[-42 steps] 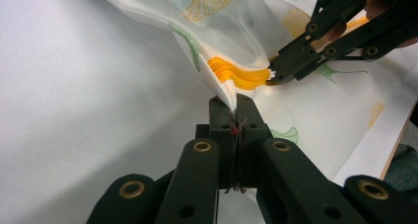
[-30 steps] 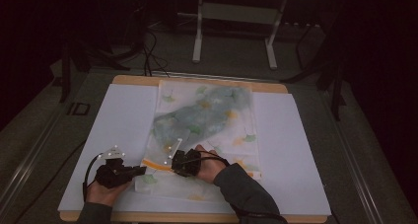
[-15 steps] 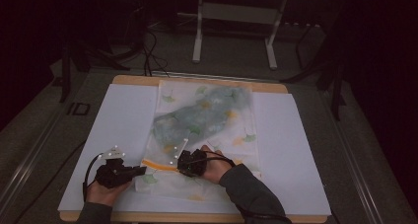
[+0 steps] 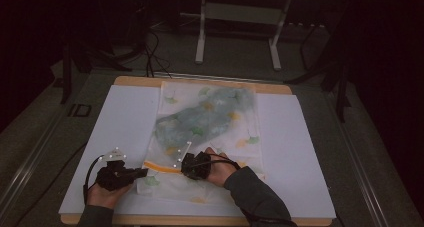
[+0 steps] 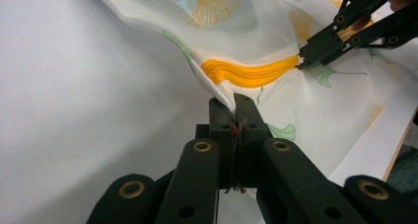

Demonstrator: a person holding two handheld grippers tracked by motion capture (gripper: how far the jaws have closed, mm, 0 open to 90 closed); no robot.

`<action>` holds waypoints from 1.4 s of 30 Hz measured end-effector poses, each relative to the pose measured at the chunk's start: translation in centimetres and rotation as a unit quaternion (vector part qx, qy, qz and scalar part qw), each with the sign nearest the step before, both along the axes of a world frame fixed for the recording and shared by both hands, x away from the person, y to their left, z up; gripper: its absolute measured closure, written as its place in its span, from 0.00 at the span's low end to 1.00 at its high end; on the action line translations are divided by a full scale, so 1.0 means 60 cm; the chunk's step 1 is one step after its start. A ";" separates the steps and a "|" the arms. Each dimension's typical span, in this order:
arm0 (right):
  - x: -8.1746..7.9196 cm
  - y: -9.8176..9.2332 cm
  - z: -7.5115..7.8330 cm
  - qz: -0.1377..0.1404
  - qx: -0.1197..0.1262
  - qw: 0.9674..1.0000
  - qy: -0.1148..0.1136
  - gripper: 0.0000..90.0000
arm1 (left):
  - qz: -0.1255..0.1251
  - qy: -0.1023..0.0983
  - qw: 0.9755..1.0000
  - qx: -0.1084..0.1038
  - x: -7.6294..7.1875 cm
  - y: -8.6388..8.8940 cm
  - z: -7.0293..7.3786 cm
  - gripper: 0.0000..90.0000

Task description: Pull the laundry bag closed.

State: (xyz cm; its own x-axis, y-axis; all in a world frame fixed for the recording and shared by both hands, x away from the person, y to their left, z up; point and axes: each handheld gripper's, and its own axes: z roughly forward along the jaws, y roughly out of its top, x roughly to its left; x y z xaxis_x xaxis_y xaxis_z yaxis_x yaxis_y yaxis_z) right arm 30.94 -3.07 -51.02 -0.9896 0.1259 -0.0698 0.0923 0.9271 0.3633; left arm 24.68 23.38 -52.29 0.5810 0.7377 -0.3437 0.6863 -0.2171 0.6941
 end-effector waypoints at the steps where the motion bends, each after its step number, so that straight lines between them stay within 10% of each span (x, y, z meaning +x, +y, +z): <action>1: 0.000 -0.002 0.000 -0.002 0.002 1.000 0.002 1.00 | 0.001 0.001 1.000 0.000 0.000 0.001 0.000 0.98; 42: -0.001 -0.091 0.007 -0.031 -0.016 0.999 0.002 1.00 | 0.013 0.002 1.000 -0.002 -0.001 0.011 -0.002 0.99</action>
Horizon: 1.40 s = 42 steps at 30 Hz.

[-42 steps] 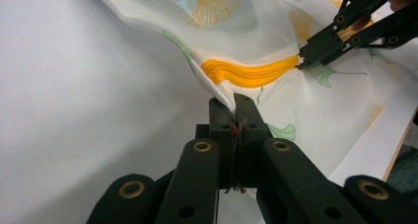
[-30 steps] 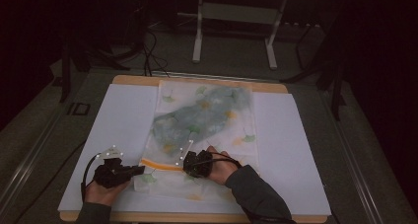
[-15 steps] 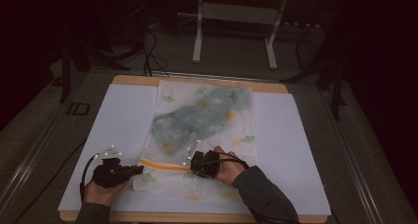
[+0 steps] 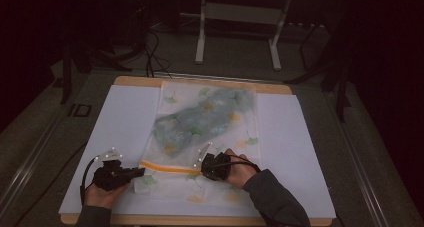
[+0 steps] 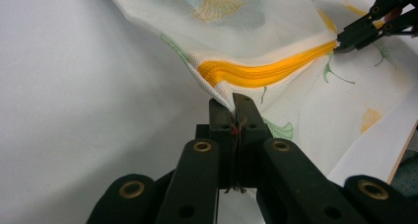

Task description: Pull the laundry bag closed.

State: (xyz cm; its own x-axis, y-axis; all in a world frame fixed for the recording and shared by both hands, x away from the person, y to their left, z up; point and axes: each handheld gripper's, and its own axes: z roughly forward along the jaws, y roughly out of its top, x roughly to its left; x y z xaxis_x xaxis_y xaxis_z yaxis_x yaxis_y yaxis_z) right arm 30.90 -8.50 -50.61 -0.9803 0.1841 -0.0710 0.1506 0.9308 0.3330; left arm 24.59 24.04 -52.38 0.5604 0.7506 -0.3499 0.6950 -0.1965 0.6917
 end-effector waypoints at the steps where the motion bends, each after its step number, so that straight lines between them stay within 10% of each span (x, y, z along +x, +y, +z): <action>1: 0.001 -0.003 0.000 0.000 -0.001 1.000 -0.001 1.00 | 0.001 0.000 1.000 0.000 0.000 0.000 0.000 0.98; 42: -0.008 -0.090 0.001 -0.048 0.004 0.999 -0.010 1.00 | 0.003 0.004 1.000 0.005 0.000 0.003 -0.002 0.98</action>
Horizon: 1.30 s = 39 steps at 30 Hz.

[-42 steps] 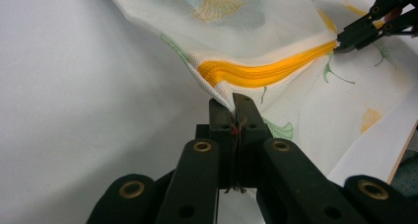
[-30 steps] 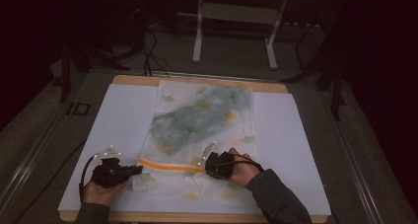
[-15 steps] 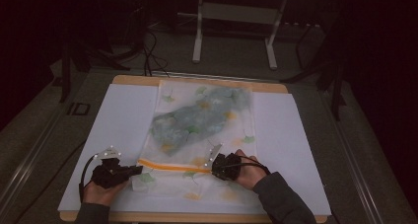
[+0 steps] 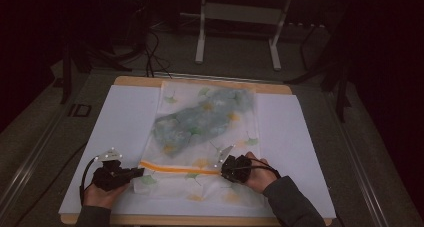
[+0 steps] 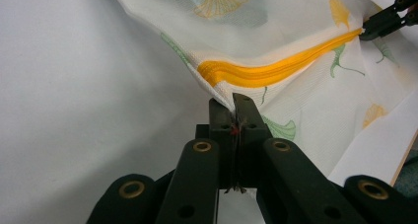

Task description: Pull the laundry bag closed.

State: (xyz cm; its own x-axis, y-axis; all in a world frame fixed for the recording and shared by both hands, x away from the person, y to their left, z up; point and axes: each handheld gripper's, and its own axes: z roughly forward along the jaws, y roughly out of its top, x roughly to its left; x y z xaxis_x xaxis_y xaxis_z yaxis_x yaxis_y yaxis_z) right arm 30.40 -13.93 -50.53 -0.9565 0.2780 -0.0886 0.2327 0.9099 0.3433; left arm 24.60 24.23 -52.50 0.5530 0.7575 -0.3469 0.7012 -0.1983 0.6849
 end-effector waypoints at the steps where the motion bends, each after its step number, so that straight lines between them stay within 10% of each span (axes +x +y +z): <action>1: 0.001 -0.003 0.000 -0.001 0.000 1.000 -0.001 1.00 | 0.000 0.000 1.000 0.000 0.000 0.000 0.000 0.98; 39: -0.001 -0.072 0.008 -0.035 -0.001 0.999 0.001 1.00 | 0.006 0.000 1.000 0.001 0.000 0.004 -0.001 0.98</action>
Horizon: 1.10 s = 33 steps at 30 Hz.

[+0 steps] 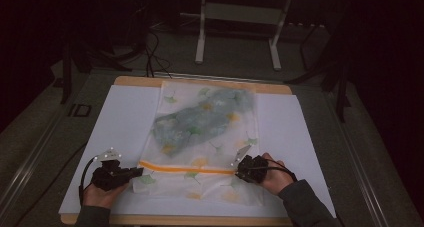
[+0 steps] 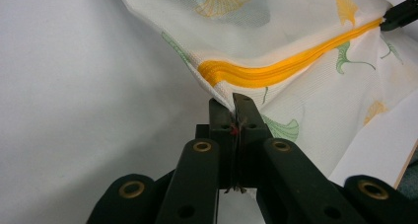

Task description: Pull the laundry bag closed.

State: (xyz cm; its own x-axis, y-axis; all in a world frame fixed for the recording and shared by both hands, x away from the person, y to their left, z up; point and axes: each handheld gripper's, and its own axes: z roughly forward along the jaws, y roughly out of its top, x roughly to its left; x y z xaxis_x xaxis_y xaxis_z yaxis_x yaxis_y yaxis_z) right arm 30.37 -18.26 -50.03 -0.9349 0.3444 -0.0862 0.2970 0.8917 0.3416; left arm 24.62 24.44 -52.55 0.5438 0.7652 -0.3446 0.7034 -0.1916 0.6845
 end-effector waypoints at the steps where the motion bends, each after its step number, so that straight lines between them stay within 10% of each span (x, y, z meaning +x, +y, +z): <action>1: -0.001 -0.003 0.001 -0.002 0.001 1.000 0.001 1.00 | 0.000 0.000 1.000 0.000 0.000 0.001 0.000 0.98; 33: -0.007 -0.070 0.006 -0.037 -0.005 0.999 0.016 1.00 | 0.000 0.004 1.000 -0.002 -0.002 0.004 -0.002 0.99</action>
State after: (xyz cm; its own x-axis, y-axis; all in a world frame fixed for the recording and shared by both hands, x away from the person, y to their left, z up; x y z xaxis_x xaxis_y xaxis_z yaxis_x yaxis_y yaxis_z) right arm 29.94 -22.47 -49.69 -0.9090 0.4124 -0.0605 0.3732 0.8699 0.3226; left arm 24.50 24.68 -52.64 0.5404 0.7642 -0.3520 0.7096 -0.1891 0.6788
